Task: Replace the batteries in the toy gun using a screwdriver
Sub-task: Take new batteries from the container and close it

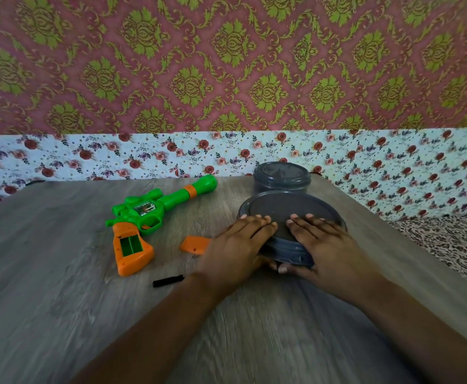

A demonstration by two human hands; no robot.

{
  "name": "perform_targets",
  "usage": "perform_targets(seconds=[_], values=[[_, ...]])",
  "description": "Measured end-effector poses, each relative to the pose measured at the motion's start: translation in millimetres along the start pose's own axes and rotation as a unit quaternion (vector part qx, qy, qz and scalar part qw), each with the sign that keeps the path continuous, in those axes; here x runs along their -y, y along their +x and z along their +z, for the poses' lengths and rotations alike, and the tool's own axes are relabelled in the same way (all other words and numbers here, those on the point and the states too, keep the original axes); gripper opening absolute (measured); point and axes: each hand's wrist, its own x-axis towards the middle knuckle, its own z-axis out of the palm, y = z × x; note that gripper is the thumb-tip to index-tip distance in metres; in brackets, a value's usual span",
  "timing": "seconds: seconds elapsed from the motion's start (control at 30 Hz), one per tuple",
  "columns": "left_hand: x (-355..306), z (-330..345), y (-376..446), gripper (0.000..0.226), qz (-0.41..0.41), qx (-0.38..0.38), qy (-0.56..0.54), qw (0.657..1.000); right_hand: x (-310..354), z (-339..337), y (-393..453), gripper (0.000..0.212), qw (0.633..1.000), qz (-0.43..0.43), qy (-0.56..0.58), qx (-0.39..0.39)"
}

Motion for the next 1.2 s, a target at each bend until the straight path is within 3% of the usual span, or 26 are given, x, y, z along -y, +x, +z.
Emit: perform_targets(seconds=[0.1,0.2,0.3,0.4,0.5,0.57,0.67,0.8,1.03,1.13,1.2], values=[[-3,-6,0,0.058,-0.024,0.03,-0.066,0.997,1,-4,-1,0.109,0.999,-0.031,0.021,-0.003],[1,-10,3,0.065,-0.06,0.082,-0.155,0.983,-1,-25,-2,0.116,0.993,-0.047,0.066,0.084],[1,-25,16,0.054,-0.094,0.068,-0.252,0.961,-16,-46,15,0.073,0.975,-0.007,0.218,0.053],[9,-24,43,0.039,-0.236,0.004,-0.258,0.937,-38,-31,52,0.048,0.974,0.092,0.203,-0.03],[19,-13,74,0.037,-0.413,0.059,-0.274,0.867,-50,-4,84,0.039,0.963,0.206,0.174,-0.017],[24,-1,84,0.047,-0.485,0.088,-0.307,0.814,-51,4,94,0.043,0.953,0.254,0.151,0.059],[31,20,88,0.057,-0.523,0.11,-0.359,0.765,-48,2,97,0.05,0.944,0.249,0.165,0.138],[39,34,90,0.059,-0.557,0.081,-0.445,0.696,-56,3,102,0.047,0.935,0.258,0.194,0.147],[35,39,91,0.061,-0.572,0.056,-0.41,0.708,-73,24,106,0.052,0.935,0.281,0.187,0.11],[32,36,88,0.061,-0.567,0.061,-0.373,0.732,-73,23,101,0.048,0.933,0.297,0.196,0.06],[32,29,87,0.063,-0.564,0.071,-0.385,0.727,-71,17,97,0.044,0.934,0.292,0.204,0.02]])
